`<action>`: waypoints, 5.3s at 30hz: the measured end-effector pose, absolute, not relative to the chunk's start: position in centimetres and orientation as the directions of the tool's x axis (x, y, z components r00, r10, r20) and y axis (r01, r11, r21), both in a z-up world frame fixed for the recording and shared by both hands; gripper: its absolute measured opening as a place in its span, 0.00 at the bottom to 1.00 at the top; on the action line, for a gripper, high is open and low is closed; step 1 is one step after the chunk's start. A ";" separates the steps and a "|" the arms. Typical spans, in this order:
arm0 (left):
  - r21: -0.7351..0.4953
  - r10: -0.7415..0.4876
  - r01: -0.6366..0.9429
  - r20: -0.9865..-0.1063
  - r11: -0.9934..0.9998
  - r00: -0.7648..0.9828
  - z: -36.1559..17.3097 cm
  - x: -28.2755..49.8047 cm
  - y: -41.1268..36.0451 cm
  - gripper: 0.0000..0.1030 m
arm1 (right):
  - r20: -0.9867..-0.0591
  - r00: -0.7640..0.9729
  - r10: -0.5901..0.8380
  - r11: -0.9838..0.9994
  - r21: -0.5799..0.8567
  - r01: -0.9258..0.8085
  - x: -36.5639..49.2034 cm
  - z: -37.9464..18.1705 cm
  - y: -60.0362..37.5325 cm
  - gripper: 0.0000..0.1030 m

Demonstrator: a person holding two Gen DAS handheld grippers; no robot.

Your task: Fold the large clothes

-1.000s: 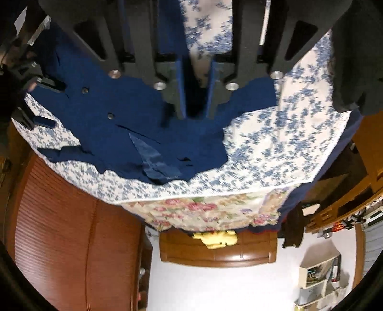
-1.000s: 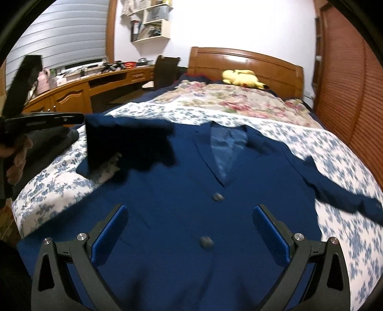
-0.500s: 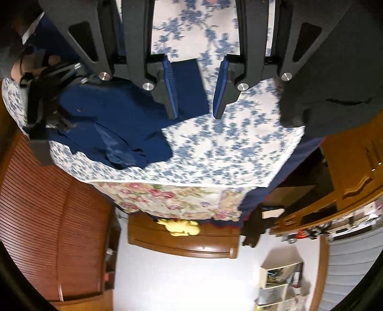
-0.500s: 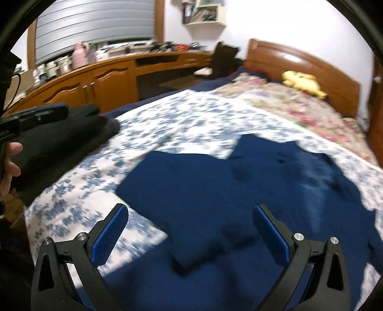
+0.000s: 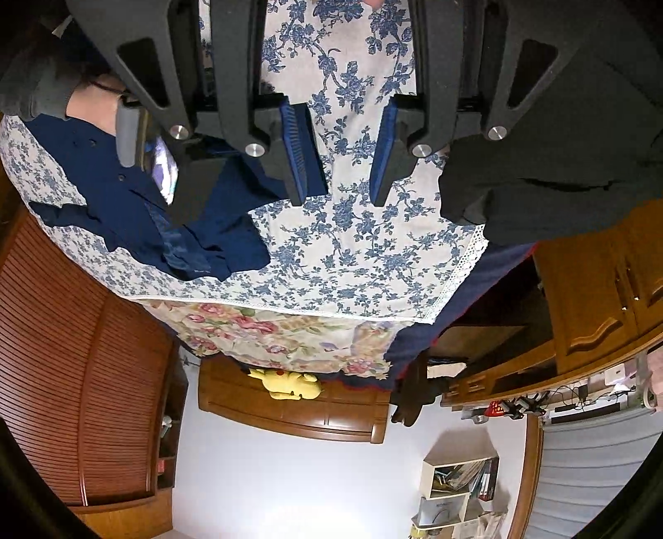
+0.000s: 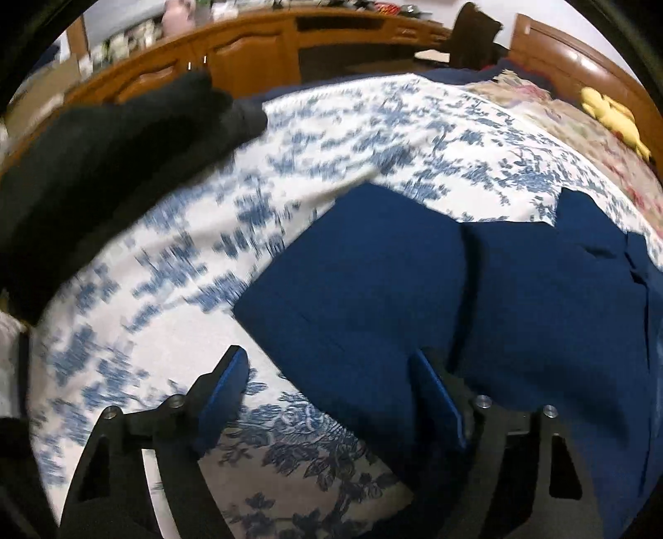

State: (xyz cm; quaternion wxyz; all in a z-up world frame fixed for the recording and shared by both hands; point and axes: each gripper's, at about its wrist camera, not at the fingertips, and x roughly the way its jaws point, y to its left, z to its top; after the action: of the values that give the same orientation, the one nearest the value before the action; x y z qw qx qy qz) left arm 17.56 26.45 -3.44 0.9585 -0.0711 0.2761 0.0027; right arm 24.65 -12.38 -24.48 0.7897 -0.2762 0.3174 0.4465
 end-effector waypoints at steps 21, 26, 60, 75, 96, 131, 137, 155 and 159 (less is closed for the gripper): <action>-0.099 -0.096 0.054 -0.501 0.994 0.860 -1.6 17.7 18.2 0.32 | -0.373 0.576 0.727 0.625 0.012 -0.781 22.7 -15.2 -31.2 0.06; -0.100 -0.159 0.126 -0.497 0.987 0.853 -1.3 18.3 13.8 0.32 | -0.294 0.674 0.678 0.720 0.078 -0.689 21.5 -15.7 -39.6 0.06; -0.078 -0.228 0.221 -0.530 0.972 0.816 -2.8 18.1 5.0 0.32 | -0.454 0.758 0.468 0.873 0.102 -0.478 12.9 -25.7 -52.4 0.44; -0.056 -0.285 0.304 -0.542 0.951 0.790 -3.5 17.8 0.2 0.32 | -0.655 0.672 0.345 0.893 0.009 -0.450 16.6 -28.1 -52.0 0.46; -0.059 -0.331 0.365 -0.571 0.929 0.751 -5.7 19.4 -8.2 0.32 | -0.646 0.663 0.378 0.879 0.026 -0.476 16.2 -28.3 -53.3 0.46; -0.018 -0.342 0.439 -0.656 0.898 0.673 -9.6 22.8 -13.9 0.32 | -0.654 0.745 -0.134 0.949 0.132 0.286 38.4 -24.6 -87.3 0.52; -0.014 -0.342 0.447 -0.666 0.894 0.663 -10.0 23.1 -14.2 0.32 | -0.684 0.715 -0.140 0.946 0.120 0.301 40.7 -25.2 -88.3 0.54; -0.031 -0.347 0.440 -0.665 0.897 0.661 -9.6 23.1 -13.4 0.32 | -0.612 0.790 0.034 0.998 -0.016 -0.056 36.3 -20.4 -76.8 0.01; -0.039 -0.355 0.439 -0.653 0.898 0.669 -9.0 22.2 -12.8 0.32 | -0.561 0.826 0.050 0.995 -0.046 -0.091 33.5 -17.4 -74.6 0.01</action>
State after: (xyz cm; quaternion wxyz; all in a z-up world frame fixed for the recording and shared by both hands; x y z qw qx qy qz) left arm 22.25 -12.76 -9.03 0.9115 0.0608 0.3435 -0.2179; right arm 33.45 -74.57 -17.36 0.9549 -0.0353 0.2924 0.0371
